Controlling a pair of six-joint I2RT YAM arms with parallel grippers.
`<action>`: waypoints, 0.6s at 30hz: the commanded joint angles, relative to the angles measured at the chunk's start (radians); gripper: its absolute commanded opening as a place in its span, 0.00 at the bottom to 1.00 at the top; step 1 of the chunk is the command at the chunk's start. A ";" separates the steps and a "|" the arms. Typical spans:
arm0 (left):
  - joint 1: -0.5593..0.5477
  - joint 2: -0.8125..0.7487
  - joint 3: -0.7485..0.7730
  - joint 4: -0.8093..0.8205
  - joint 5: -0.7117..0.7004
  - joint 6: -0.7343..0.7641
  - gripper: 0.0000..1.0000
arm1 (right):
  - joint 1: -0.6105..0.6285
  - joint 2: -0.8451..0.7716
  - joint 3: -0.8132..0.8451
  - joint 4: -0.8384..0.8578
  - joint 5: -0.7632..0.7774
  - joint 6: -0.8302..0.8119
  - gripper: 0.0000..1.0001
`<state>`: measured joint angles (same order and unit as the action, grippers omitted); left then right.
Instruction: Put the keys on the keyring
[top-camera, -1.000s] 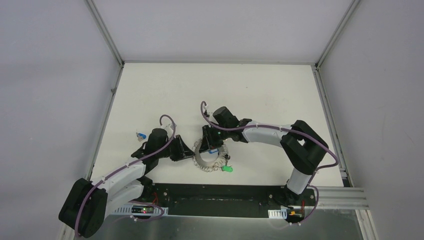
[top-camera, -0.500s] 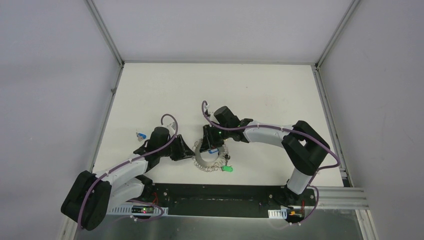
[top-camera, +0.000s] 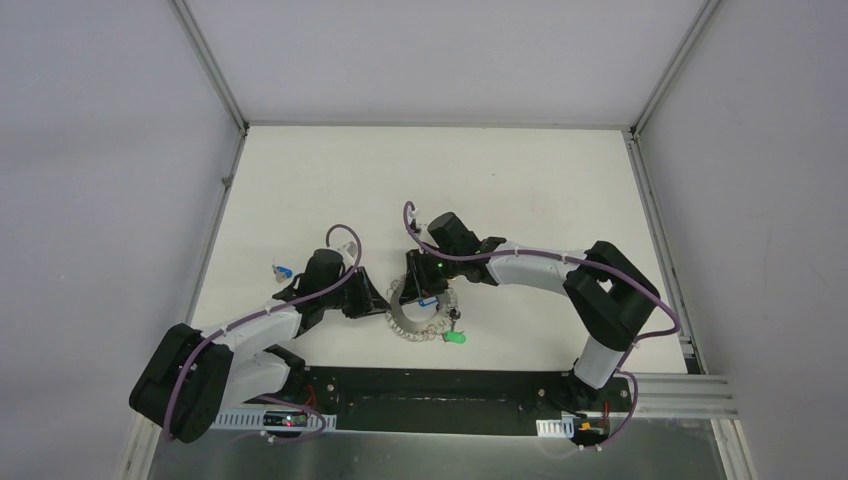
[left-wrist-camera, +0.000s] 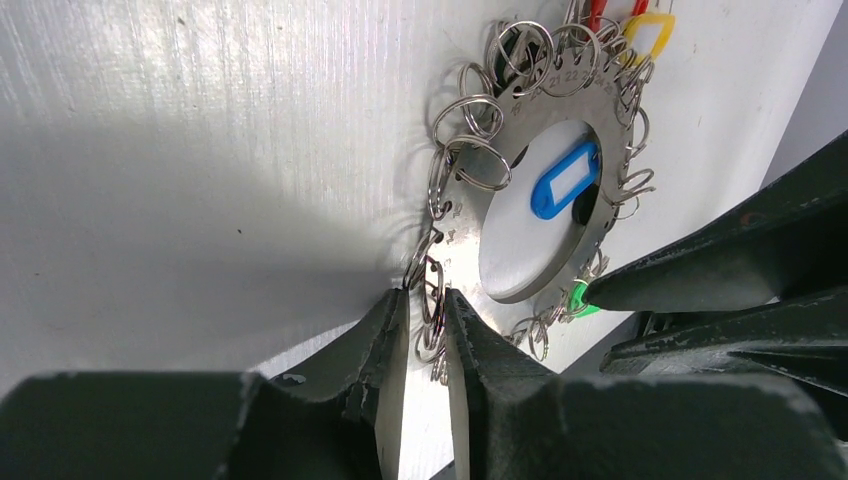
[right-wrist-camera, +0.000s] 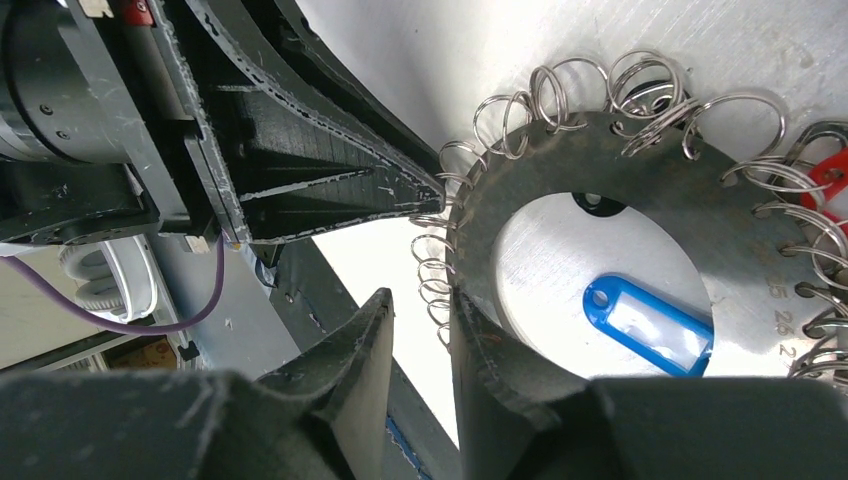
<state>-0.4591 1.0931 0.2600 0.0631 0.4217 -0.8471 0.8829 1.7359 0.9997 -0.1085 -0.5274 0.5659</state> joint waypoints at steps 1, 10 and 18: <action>-0.007 0.003 0.029 0.055 0.004 0.017 0.20 | -0.004 -0.033 -0.007 0.027 0.001 -0.011 0.30; -0.007 -0.038 0.027 0.051 -0.012 -0.008 0.38 | -0.004 -0.031 -0.013 0.027 -0.002 -0.009 0.30; -0.007 -0.086 0.029 -0.012 -0.065 -0.032 0.33 | -0.004 -0.030 -0.018 0.027 0.000 -0.009 0.30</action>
<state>-0.4591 1.0378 0.2607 0.0685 0.4015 -0.8646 0.8829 1.7359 0.9833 -0.1089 -0.5278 0.5663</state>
